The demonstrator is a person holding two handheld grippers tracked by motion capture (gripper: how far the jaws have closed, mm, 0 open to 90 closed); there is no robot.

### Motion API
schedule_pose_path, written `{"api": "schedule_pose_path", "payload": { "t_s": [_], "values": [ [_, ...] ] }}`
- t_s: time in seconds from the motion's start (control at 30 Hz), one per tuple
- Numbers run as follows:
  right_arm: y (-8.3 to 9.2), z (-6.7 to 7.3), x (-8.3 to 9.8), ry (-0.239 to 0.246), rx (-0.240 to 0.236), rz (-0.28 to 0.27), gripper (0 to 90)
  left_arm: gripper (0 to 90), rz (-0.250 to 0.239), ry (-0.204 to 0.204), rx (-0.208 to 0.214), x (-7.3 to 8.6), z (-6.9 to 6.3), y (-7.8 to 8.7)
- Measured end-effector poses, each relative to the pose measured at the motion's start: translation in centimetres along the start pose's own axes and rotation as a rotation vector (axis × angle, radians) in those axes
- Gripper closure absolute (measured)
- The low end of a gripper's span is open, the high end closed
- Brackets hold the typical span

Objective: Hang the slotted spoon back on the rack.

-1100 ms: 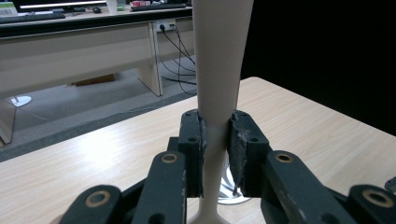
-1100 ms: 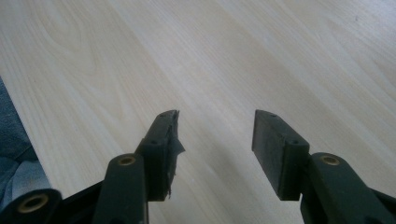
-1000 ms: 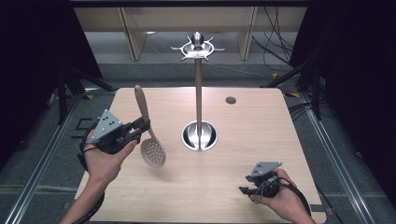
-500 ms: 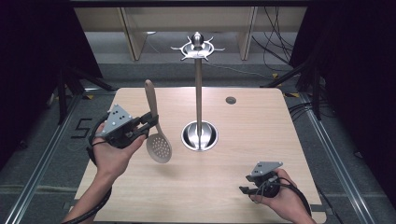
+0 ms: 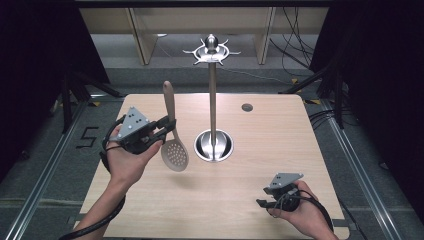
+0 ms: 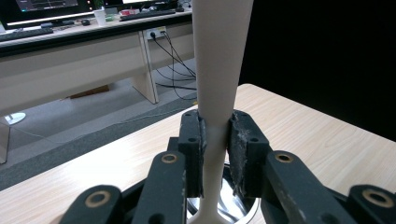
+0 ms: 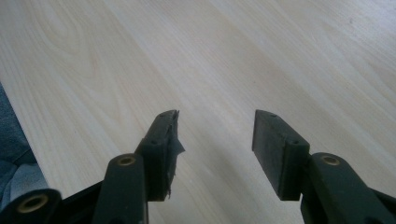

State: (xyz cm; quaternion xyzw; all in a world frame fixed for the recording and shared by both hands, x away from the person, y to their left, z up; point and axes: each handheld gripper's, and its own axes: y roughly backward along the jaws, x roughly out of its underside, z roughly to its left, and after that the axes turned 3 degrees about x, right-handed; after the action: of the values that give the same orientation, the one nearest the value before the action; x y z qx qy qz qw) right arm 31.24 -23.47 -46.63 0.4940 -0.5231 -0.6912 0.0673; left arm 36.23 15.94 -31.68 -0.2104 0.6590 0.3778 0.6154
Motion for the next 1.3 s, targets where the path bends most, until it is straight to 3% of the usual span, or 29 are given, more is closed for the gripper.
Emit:
{"api": "schedule_pose_path", "payload": {
  "t_s": [0.03, 0.1, 0.2, 0.23, 0.3, 1.17, 1.3],
  "values": [
    [0.0, 0.0, 0.0, 0.0, 0.0, 0.0, 51.0, 75.3, 0.004, 0.018, 0.002, 0.0, -0.2, -0.1],
    [0.0, 0.1, 0.0, -0.013, -0.002, 0.001, 51.0, 75.3, -0.002, 0.0, 0.004, -0.1, -0.1, -0.3],
    [0.0, 0.1, 0.0, -0.013, -0.002, -0.002, 51.1, 75.3, 0.009, 0.018, 0.008, -0.3, -0.2, -0.5],
    [0.0, 0.0, 0.0, -0.001, 0.001, -0.006, 51.1, 75.3, 0.001, -0.004, 0.008, -0.4, -0.1, -0.7],
    [0.0, 0.0, 0.0, -0.002, 0.004, -0.009, 51.1, 75.3, 0.008, 0.013, 0.009, -0.4, -0.2, -0.7],
    [0.2, -0.1, 0.0, -0.003, 0.003, 0.001, 50.8, 75.3, 0.02, 0.003, 0.013, -1.5, -0.4, -2.0],
    [0.2, -0.1, 0.0, -0.004, 0.002, 0.001, 50.7, 75.3, 0.022, 0.016, 0.011, -1.6, -0.4, -2.3]
  ]
}}
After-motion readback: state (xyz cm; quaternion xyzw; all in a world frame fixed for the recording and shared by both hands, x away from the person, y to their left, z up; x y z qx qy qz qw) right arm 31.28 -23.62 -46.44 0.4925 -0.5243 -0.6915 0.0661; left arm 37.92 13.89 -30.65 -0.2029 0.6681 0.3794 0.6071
